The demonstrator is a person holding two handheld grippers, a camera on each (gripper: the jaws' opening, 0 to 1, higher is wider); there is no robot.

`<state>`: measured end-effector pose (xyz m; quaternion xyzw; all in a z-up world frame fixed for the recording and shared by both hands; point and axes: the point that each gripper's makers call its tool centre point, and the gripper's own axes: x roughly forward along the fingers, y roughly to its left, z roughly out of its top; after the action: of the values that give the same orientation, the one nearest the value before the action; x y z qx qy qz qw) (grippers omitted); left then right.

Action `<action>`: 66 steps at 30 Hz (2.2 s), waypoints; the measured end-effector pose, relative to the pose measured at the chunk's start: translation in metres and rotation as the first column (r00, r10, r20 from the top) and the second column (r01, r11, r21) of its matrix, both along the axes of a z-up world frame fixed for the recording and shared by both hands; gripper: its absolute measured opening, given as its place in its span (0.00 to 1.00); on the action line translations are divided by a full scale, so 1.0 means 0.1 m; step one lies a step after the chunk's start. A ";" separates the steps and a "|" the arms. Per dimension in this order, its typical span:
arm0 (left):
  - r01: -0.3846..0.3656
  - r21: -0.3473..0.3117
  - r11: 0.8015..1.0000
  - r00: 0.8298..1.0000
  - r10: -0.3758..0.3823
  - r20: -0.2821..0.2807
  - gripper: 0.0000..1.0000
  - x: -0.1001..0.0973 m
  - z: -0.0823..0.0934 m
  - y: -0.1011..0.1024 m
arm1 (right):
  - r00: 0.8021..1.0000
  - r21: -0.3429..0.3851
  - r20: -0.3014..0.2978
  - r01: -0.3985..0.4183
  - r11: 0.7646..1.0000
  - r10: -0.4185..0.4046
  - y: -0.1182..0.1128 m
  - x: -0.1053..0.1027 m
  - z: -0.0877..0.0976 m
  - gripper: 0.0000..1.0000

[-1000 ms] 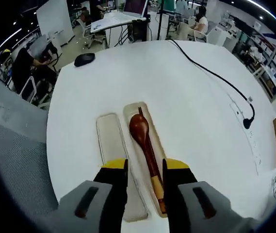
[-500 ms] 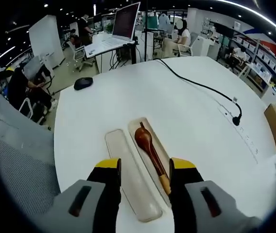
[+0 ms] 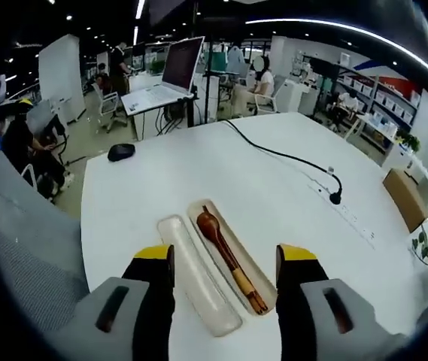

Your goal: Arrange the utensils inside the cutlery case until each visible utensil rests in its matching compartment.

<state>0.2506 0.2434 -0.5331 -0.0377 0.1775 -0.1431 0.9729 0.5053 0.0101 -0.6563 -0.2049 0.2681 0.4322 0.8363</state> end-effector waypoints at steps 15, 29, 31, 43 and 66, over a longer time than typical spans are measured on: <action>-0.036 -0.012 0.999 0.999 0.036 0.001 0.84 0.07 0.15 -0.26 | 0.993 0.206 -0.020 0.115 0.972 -0.113 -0.47 -0.31 0.39 0.60; 0.198 0.095 0.976 0.980 -0.195 -0.041 0.88 0.70 -0.04 -0.64 | 0.968 0.294 0.008 0.236 0.926 -0.249 -0.83 -0.38 0.50 0.64; 0.220 0.093 0.971 0.976 -0.218 -0.032 0.88 0.81 -0.06 -0.62 | 0.968 0.320 0.028 0.229 0.919 -0.251 -0.86 -0.39 0.56 0.70; 0.380 0.000 0.925 0.920 -0.378 -0.104 0.84 1.40 -0.73 -0.67 | 0.956 0.121 0.033 0.285 0.951 -0.291 -1.18 -0.48 0.16 0.70; 0.471 0.090 0.878 0.873 -0.448 -0.194 0.75 1.94 -1.84 -0.84 | 0.977 0.012 -0.082 0.198 0.980 -0.197 -0.84 -0.45 -0.71 0.61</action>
<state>0.4446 0.1589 -0.7169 0.0594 0.2715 -0.3545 0.8928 0.4606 -0.0744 -0.7275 -0.1510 0.3163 0.3577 0.8656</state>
